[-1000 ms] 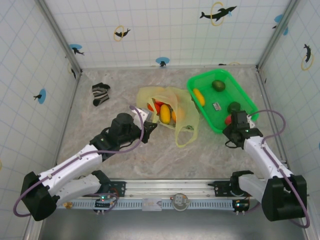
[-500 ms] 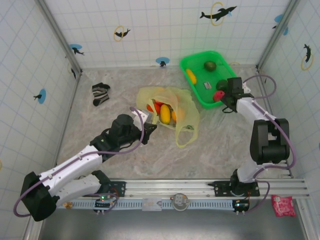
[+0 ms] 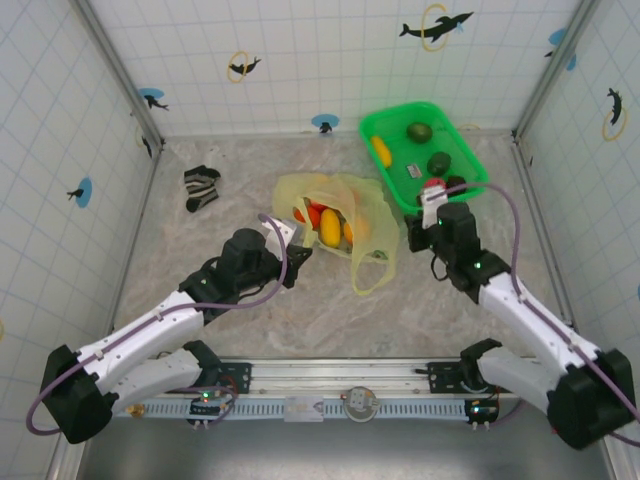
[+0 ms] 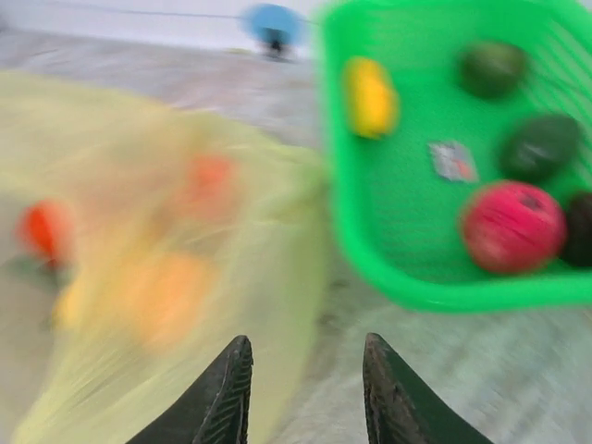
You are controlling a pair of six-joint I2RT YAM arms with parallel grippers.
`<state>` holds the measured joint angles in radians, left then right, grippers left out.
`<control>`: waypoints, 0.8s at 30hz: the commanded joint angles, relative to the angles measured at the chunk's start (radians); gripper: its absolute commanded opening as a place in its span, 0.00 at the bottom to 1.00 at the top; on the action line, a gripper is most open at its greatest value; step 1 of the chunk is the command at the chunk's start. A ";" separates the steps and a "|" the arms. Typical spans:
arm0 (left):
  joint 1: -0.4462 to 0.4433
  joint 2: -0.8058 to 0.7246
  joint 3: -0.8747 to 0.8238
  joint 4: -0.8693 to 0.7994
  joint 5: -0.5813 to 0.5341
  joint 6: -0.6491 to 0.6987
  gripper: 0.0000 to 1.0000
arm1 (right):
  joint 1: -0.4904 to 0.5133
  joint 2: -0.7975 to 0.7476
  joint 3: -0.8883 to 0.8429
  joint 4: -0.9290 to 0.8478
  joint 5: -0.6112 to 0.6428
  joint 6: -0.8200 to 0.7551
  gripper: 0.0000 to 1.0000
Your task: Place the fake fruits into the plastic bag and tie a complex knot
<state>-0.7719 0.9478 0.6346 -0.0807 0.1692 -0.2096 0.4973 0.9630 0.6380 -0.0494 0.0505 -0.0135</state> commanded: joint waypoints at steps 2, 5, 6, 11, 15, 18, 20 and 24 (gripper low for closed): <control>-0.004 -0.018 0.024 -0.035 -0.034 0.018 0.00 | 0.136 -0.073 -0.013 -0.091 -0.291 -0.573 0.36; -0.004 -0.030 0.019 -0.037 -0.040 0.013 0.00 | 0.275 -0.033 0.046 -0.316 -0.265 -0.817 0.40; -0.005 -0.032 0.017 -0.038 -0.041 0.010 0.00 | 0.335 -0.013 0.055 -0.358 -0.182 -0.859 0.42; -0.004 -0.056 0.002 -0.049 -0.054 0.006 0.00 | 0.522 0.138 0.129 -0.559 0.107 -0.938 0.46; -0.006 -0.072 -0.008 -0.056 -0.063 0.007 0.00 | 0.544 0.161 0.114 -0.519 0.156 -0.943 0.48; -0.005 -0.078 -0.011 -0.056 -0.060 0.007 0.00 | 0.555 0.164 0.087 -0.427 0.222 -0.935 0.51; -0.004 -0.081 -0.012 -0.054 -0.053 0.008 0.00 | 0.556 0.163 0.074 -0.376 0.223 -0.938 0.51; -0.004 -0.084 -0.013 -0.050 -0.050 0.011 0.00 | 0.579 0.211 0.066 -0.351 0.258 -0.956 0.51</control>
<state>-0.7719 0.8768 0.6327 -0.1226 0.1215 -0.2096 1.0599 1.1404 0.7250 -0.4454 0.2535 -0.9398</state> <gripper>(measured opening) 0.047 0.510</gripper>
